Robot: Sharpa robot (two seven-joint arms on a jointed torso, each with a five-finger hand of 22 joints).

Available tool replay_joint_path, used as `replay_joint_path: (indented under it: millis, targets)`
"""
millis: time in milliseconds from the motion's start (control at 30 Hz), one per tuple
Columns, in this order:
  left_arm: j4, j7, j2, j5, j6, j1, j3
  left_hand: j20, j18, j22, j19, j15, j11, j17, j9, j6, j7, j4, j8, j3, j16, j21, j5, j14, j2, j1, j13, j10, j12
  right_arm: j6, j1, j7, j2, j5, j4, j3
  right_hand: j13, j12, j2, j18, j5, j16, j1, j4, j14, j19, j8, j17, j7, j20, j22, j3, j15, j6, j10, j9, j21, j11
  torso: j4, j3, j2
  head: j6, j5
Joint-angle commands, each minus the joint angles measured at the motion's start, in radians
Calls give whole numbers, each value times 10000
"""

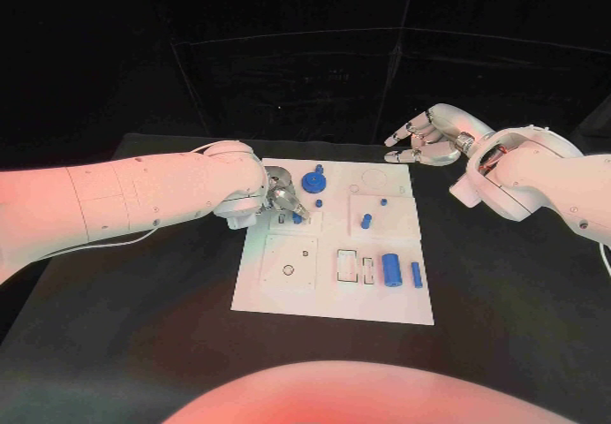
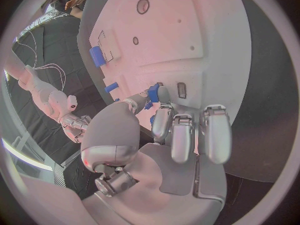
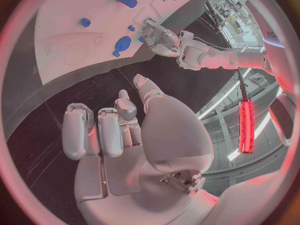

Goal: Assemble the parts on the task board

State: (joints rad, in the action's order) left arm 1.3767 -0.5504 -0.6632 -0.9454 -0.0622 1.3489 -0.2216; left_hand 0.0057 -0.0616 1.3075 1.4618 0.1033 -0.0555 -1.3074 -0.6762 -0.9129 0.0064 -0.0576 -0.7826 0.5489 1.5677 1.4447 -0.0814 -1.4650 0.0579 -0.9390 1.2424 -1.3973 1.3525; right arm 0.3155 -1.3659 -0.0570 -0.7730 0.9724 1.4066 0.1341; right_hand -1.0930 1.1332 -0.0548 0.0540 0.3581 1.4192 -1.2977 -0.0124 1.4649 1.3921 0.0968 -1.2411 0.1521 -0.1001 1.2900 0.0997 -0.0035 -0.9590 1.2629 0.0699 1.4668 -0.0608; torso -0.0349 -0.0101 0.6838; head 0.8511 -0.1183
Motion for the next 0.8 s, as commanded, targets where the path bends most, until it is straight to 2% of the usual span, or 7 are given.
replay_joint_path:
  millis: [33, 200, 800]
  targets:
    - [8, -98, 16, -29, -220, 0, -4, -23, 130, 303, 185, 54, -12, -2634, -1, -77, 8, -8, -62, -69, 31, 51, 39, -1058, -37, 106, 26, -99, 68, -30, -20, -34, 5, -18, 17, -7, 12, -33, -29, 75, -15, -36, 91, 12, 413, -74, 58, 10, -9, -3, -11, -36, -82, -68, -64, -12, -44, -17, 8, -6, 2, 1, -3]
    - [20, -99, -4, -30, -142, 0, -4, -26, 135, 327, 194, 58, -26, -2634, -2, -119, -14, -2, -74, -82, 31, 62, 24, -1058, -113, 82, 77, -130, 102, -31, -20, -35, 11, -18, 13, -7, 12, -33, -29, 75, -15, -36, 91, 12, 413, -74, 58, 10, -9, -3, -11, -36, -82, -68, -64, -12, -44, -17, 5, -10, 2, 13, -1]
    - [54, -108, -64, -113, 44, -1, -4, -27, 140, 356, 206, 61, -34, -2634, -3, -134, -23, 14, -79, -88, 31, 76, 20, -1058, -134, 62, 106, -148, 122, -27, -20, -46, 13, -18, -1, -7, 12, -33, -29, 75, -15, -36, 91, 12, 413, -74, 58, 10, -9, -3, -11, -36, -82, -68, -64, -12, -44, -17, 3, -8, -5, 10, -1]
